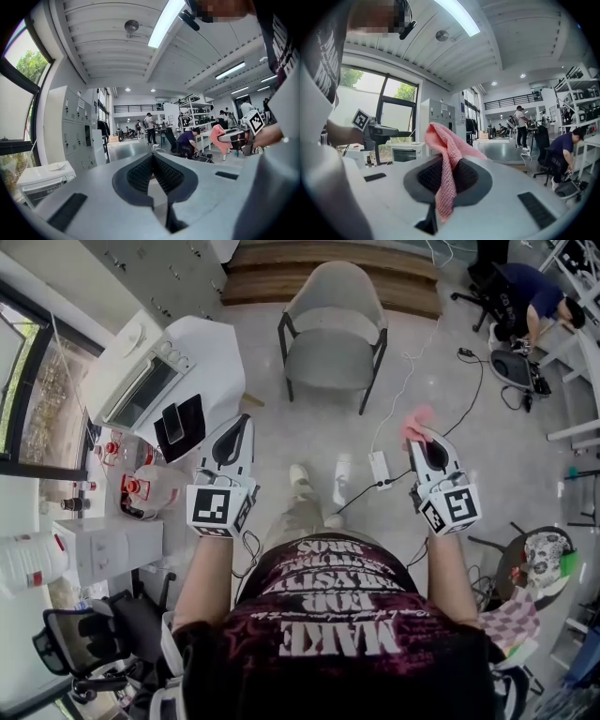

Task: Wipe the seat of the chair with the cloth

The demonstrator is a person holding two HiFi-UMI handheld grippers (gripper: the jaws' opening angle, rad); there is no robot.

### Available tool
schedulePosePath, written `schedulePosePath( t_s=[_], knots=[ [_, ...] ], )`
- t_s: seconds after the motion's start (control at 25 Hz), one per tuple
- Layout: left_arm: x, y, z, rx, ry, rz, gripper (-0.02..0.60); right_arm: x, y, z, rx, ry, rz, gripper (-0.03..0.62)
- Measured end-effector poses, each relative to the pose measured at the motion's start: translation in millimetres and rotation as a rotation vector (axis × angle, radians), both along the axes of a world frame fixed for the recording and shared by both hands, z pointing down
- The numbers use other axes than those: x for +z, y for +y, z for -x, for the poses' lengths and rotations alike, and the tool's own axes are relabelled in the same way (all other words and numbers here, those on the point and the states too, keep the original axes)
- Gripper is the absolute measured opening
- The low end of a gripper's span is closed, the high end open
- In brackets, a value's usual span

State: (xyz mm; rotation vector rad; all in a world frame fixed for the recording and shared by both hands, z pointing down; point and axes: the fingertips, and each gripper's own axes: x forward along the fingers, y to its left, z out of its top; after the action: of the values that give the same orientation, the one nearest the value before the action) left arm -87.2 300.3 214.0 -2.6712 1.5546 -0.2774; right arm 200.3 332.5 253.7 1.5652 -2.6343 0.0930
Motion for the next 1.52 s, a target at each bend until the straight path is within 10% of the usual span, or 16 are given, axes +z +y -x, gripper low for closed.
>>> schedulePosePath(
  t_s=[1.52],
  knots=[
    [5, -262, 45, 0.166, 0.049, -0.010, 0.003, -18, -231, 82, 0.093, 0.069, 0.006, 0.029]
  ],
)
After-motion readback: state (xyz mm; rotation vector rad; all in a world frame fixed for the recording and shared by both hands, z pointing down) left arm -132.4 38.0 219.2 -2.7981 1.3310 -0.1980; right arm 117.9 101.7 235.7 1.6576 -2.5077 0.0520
